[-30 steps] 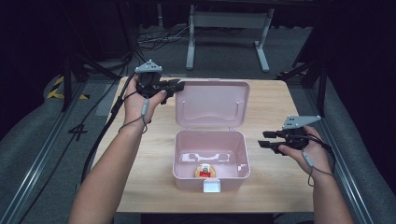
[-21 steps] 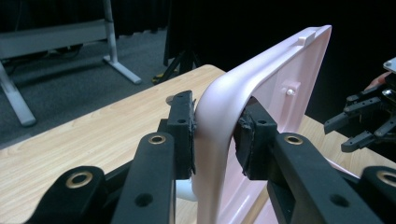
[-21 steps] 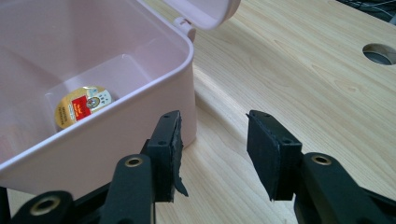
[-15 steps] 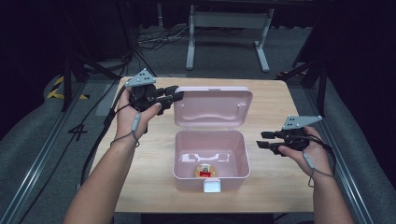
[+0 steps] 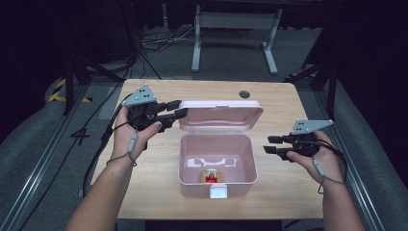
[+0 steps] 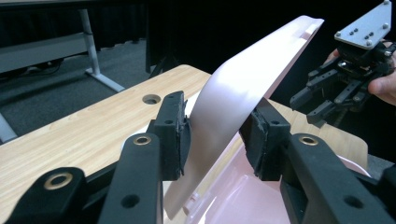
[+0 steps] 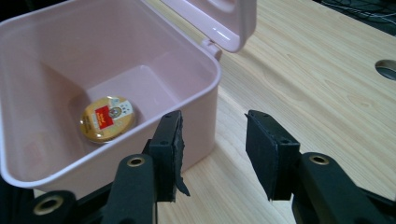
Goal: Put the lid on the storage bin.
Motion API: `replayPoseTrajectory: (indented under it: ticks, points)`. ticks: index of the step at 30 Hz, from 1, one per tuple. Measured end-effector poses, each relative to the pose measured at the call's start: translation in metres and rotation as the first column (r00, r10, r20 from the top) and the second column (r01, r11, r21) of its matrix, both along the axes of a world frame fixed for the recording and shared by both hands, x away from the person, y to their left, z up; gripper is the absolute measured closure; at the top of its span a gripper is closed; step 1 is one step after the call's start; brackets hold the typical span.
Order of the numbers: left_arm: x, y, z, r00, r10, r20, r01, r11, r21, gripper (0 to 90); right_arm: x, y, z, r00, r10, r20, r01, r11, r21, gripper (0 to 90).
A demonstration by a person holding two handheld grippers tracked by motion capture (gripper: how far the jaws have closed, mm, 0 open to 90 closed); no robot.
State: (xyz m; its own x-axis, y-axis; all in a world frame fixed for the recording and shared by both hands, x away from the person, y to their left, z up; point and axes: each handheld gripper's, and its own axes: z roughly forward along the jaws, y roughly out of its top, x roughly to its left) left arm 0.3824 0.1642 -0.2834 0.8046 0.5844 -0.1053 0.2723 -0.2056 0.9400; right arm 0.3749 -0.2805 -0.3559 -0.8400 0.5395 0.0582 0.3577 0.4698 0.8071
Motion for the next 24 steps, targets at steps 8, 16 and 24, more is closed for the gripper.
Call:
replayPoseTrajectory:
  ticks: [8,16,24]
  points:
    - [-0.014,-0.002,-0.002,0.9996,-0.007,0.029,0.005,0.9989,0.046,60.5,-0.007,0.004,0.008,0.9993,0.029,-0.024,-0.028,0.9985,0.047,63.0]
    - [-0.023,-0.001,-0.003,0.9995,-0.03,0.014,0.028,0.9962,0.082,59.4,-0.016,0.01,0.018,0.9941,0.095,-0.052,-0.088,0.9889,0.12,77.2]
    - [-0.029,0.003,-0.009,0.9988,-0.048,-0.013,0.049,0.996,0.075,60.5,-0.023,0.019,0.026,0.993,0.112,-0.037,-0.105,0.983,0.15,83.5]
